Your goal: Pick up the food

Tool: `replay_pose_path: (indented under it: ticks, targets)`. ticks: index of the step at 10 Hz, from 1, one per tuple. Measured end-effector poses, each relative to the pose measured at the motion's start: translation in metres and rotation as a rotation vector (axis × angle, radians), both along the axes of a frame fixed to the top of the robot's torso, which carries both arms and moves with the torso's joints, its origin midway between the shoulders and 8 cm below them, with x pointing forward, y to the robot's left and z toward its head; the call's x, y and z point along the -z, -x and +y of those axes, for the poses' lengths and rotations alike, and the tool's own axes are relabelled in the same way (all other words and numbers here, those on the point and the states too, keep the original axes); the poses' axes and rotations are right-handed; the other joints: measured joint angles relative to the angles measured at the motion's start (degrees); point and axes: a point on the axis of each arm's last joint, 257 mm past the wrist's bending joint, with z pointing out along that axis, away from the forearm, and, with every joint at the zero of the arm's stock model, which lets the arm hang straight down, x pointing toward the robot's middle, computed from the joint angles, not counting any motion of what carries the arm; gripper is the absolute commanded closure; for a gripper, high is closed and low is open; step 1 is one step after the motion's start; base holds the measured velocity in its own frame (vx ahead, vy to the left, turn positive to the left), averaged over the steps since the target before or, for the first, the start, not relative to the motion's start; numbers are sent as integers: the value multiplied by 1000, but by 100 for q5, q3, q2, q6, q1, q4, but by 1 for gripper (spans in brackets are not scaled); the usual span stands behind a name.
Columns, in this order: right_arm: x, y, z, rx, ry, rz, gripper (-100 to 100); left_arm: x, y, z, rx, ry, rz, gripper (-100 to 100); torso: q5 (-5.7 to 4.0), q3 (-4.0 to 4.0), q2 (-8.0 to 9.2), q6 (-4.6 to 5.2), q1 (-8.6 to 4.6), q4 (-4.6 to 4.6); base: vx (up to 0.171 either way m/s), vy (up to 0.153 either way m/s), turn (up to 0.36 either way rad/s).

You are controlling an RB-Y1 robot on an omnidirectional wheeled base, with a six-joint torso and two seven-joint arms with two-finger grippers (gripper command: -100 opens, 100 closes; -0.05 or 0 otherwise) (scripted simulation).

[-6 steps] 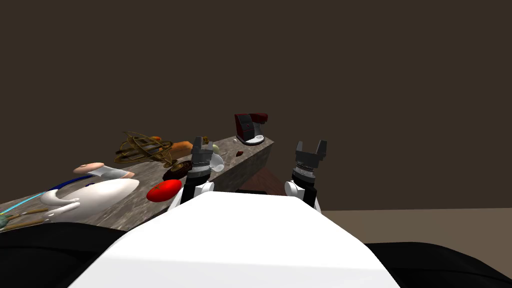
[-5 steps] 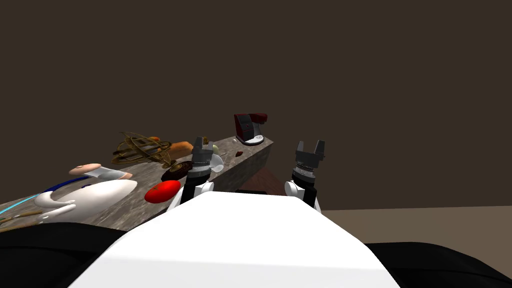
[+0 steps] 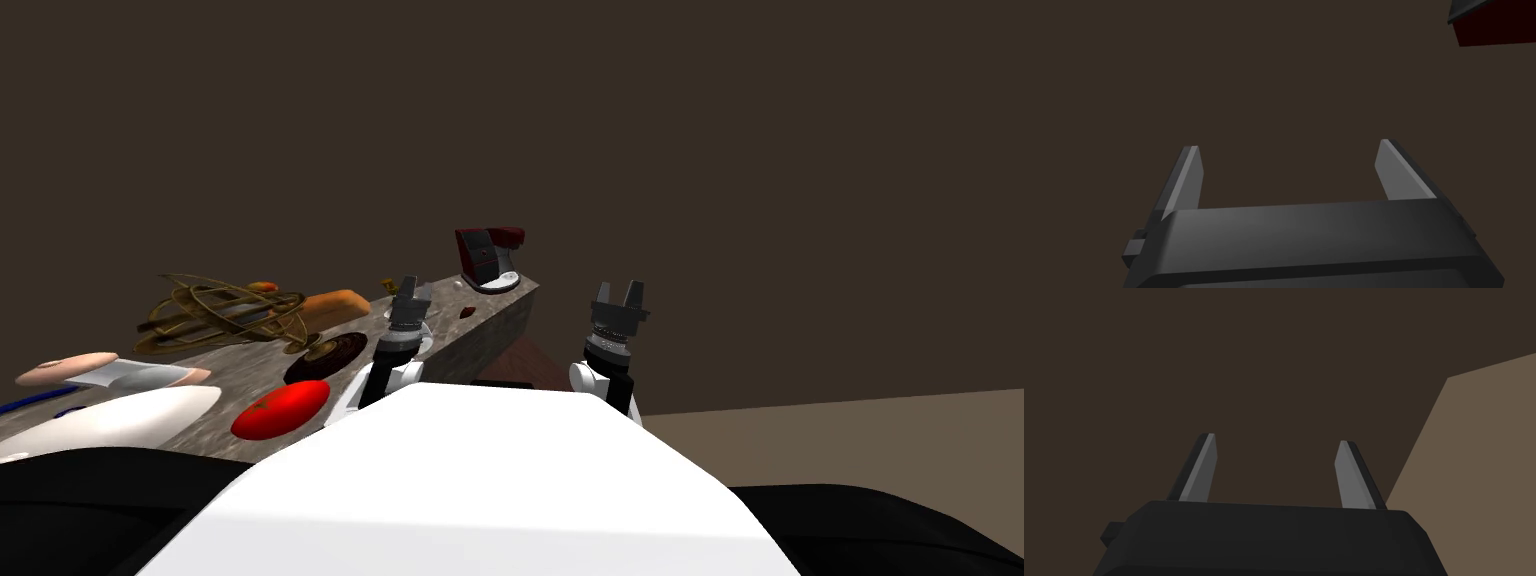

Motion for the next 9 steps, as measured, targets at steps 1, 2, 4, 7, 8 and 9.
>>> replay_pose_path:
  ticks: [1,2,4,7,8,9]
  targets:
    - [0,0,0,0,0,0,0,3,-3,-3,24,-31,0,-100,-1,-3,-5,0,-1,-1,88,-86,-190]
    - [0,0,0,0,0,0,0,6,-8,-6,49,-62,0,-100,-1,-4,-6,1,-2,-2,90,-96,-187]
    - [0,0,0,0,0,0,0,13,-14,-12,106,-128,2,-100,-3,-5,-7,0,-14,-2,78,-94,-121]
    - [0,0,0,0,0,0,0,28,-24,-19,174,-212,23,-100,-1,2,4,0,-1,1,59,-63,-155]
    - [0,0,0,0,0,0,0,33,-27,-20,192,-231,33,-100,0,5,11,-4,4,1,50,-63,-134]
    - [0,0,0,0,0,0,0,39,-30,-20,214,-262,45,-100,0,6,12,-2,3,2,33,-48,-88]
